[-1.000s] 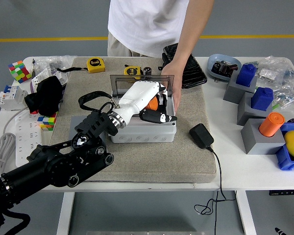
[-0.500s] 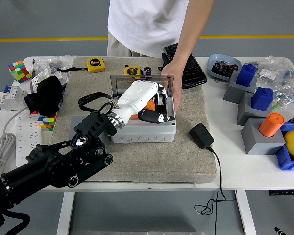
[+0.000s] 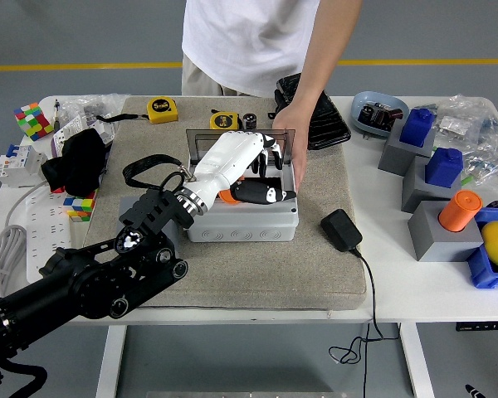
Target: Fetch the battery,place it into the box,close the lid of the box
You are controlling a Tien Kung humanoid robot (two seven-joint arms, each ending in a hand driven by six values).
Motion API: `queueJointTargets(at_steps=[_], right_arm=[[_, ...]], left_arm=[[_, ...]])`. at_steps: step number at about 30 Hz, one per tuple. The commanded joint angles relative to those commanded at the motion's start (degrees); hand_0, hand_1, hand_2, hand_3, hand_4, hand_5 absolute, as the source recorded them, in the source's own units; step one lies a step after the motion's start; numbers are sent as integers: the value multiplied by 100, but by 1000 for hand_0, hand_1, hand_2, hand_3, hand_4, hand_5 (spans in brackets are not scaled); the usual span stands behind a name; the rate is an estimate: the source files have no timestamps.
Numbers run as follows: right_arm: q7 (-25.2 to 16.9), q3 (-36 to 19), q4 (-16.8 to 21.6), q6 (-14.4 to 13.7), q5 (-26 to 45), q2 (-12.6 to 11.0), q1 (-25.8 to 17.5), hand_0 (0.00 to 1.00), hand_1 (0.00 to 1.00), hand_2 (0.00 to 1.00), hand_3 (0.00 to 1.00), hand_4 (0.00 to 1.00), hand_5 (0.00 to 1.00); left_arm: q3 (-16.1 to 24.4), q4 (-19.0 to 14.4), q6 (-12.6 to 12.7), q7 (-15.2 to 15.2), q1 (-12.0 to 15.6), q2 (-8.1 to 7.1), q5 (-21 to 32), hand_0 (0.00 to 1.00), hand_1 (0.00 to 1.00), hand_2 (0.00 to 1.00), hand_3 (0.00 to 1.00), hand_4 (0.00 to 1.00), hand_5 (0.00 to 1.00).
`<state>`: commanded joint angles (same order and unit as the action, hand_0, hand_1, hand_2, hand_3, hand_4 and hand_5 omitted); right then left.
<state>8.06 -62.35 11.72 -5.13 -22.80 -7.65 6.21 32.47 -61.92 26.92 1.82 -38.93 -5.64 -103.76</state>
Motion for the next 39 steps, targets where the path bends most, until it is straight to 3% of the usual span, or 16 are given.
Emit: queueJointTargets(at_steps=[6, 7, 11, 12, 17, 18, 25, 30, 39], right_arm=[[-5, -37, 3, -5, -23, -4, 12, 661, 666, 672, 554, 959, 451], [-6, -56, 5, -9, -35, -8, 13, 660, 666, 672, 554, 960, 452], [-1, -88, 1, -3, -57, -18, 7, 660, 666, 672, 554, 960, 452], [-2, -91, 3, 0, -61, -20, 4, 660, 665, 671, 554, 960, 453], [-7, -119, 6, 1, -84, -23, 8, 660, 665, 671, 554, 960, 453], [-9, -126, 8, 0, -89, -23, 11, 661, 666, 671, 554, 959, 451], [-12, -158, 8, 5, -115, -36, 14, 660, 665, 671, 554, 958, 451], [-19, -183, 9, 7, -127, -37, 19, 660, 665, 671, 554, 958, 448], [-27, -179, 12, -1, -126, -34, 19, 660, 665, 671, 554, 958, 449]], left_arm=[[367, -508, -60, -95, 185, -170, -94, 202, 274, 288, 428, 998, 444], [472, -670, -67, -118, 258, -256, -145, 201, 274, 293, 435, 998, 361], [716, -1024, -68, -213, 457, -495, -267, 201, 274, 293, 435, 998, 361], [776, -1064, -75, -245, 508, -549, -313, 196, 277, 305, 451, 906, 121], [1050, -1180, -118, -389, 779, -785, -510, 196, 277, 305, 451, 906, 121], [1097, -1202, -130, -417, 838, -830, -536, 174, 248, 302, 445, 904, 2], [1209, -1393, -225, -603, 1239, -1145, -656, 153, 209, 289, 429, 905, 2], [1179, -1501, -267, -706, 1427, -1277, -769, 145, 191, 286, 419, 907, 2], [1249, -1516, -208, -653, 1470, -1276, -677, 142, 186, 284, 419, 914, 2]])
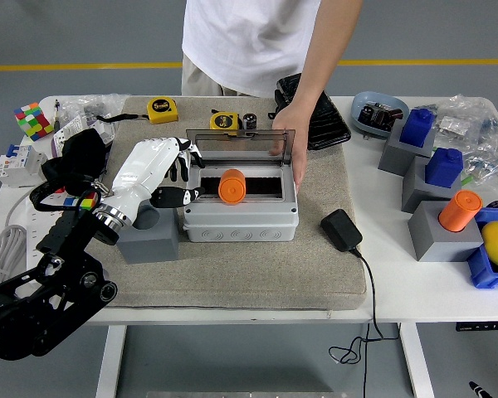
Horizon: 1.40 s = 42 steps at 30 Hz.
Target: Fetch the battery,place it into the box,close the lid of the box
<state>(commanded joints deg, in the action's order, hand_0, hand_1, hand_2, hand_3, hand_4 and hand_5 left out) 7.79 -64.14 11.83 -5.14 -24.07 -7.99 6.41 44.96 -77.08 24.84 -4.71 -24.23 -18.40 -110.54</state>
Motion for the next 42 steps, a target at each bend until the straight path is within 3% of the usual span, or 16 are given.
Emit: queueJointTargets(at_steps=[19, 21, 22, 30, 42], right_arm=[[2, 25, 4, -16, 7, -3, 8, 661, 665, 671, 553, 957, 447], [8, 38, -3, -14, 12, -3, 5, 661, 665, 671, 553, 957, 447], [8, 43, -2, -14, 15, -3, 4, 660, 665, 672, 553, 957, 448], [3, 67, 3, -19, 27, 1, 8, 660, 665, 671, 554, 957, 447], [-1, 99, 5, -20, 43, 4, 13, 660, 665, 671, 553, 957, 447]], left_arm=[[-101, -44, 148, 45, -115, 206, 241, 129, 159, 274, 433, 990, 2], [-150, 1, 184, 61, -148, 253, 242, 129, 159, 274, 433, 990, 2], [-165, 29, 203, 72, -159, 274, 256, 126, 151, 260, 400, 998, 84], [-275, 325, 355, 101, -280, 434, 193, 125, 141, 250, 379, 998, 87], [-309, 771, 854, 358, -513, 654, 42, 104, 128, 231, 329, 998, 78]])
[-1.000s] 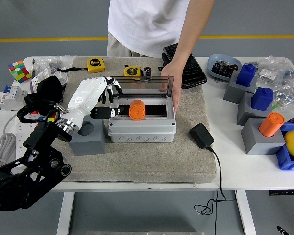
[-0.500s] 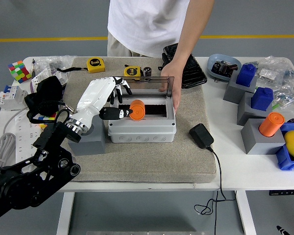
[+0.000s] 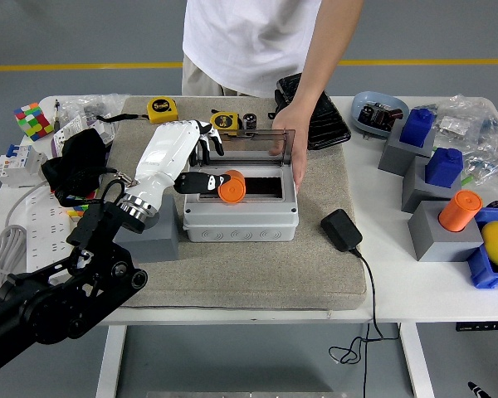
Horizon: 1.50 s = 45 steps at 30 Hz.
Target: Fetch the battery,place it into the box,close the lid of the box
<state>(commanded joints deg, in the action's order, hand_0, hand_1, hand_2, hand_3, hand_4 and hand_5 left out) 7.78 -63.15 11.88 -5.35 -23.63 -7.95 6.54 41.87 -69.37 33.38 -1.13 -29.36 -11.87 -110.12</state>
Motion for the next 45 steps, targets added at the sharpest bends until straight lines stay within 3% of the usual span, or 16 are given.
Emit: queueJointTargets(at_steps=[7, 20, 33, 45], right_arm=[[4, 21, -4, 6, 10, 3, -4, 660, 666, 671, 553, 957, 447], [-7, -10, 15, 4, -17, -3, -9, 660, 665, 671, 554, 957, 447], [-3, -12, 26, -5, -15, -2, 2, 660, 665, 671, 554, 957, 447], [-7, 33, 37, -22, 0, 9, 12, 659, 665, 672, 552, 957, 447]], left_arm=[[-45, 197, 79, 84, -97, 80, 28, 98, 114, 220, 302, 998, 72], [99, -490, -71, -94, 35, -175, 54, 96, 115, 219, 292, 998, 72], [-149, -209, -58, -99, -8, -113, 128, 95, 114, 215, 291, 998, 72], [-290, 331, 75, 43, -206, 91, 91, 92, 110, 207, 274, 998, 63]])
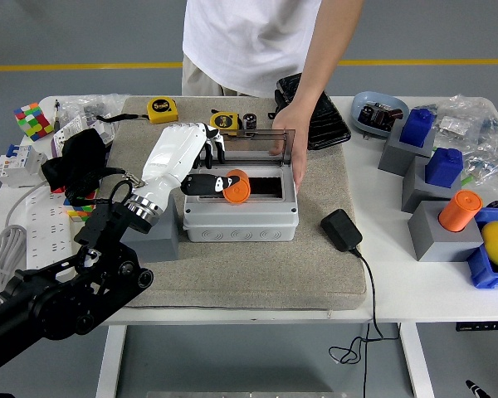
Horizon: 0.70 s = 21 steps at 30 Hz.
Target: Fetch the battery,place it into the box,close the lid of the box
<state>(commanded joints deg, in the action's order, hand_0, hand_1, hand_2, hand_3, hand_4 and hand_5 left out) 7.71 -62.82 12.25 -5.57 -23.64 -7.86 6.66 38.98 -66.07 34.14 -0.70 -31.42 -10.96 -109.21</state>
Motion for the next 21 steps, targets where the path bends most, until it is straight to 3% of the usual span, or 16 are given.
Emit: queueJointTargets(at_steps=[13, 17, 21], right_arm=[[-5, 44, 1, -7, 28, 14, 5, 658, 665, 672, 553, 957, 446], [-17, 39, 17, -13, 25, 10, 4, 658, 665, 672, 553, 957, 446], [-13, 23, 8, -2, 18, 2, -8, 658, 665, 671, 553, 956, 447]], left_arm=[[-79, 432, 216, 320, -444, 188, 159, 88, 106, 204, 270, 998, 70], [33, 185, 189, 312, -446, 96, 161, 88, 106, 204, 270, 998, 70], [102, -272, 14, 122, -327, -102, 160, 88, 107, 205, 270, 998, 71]])
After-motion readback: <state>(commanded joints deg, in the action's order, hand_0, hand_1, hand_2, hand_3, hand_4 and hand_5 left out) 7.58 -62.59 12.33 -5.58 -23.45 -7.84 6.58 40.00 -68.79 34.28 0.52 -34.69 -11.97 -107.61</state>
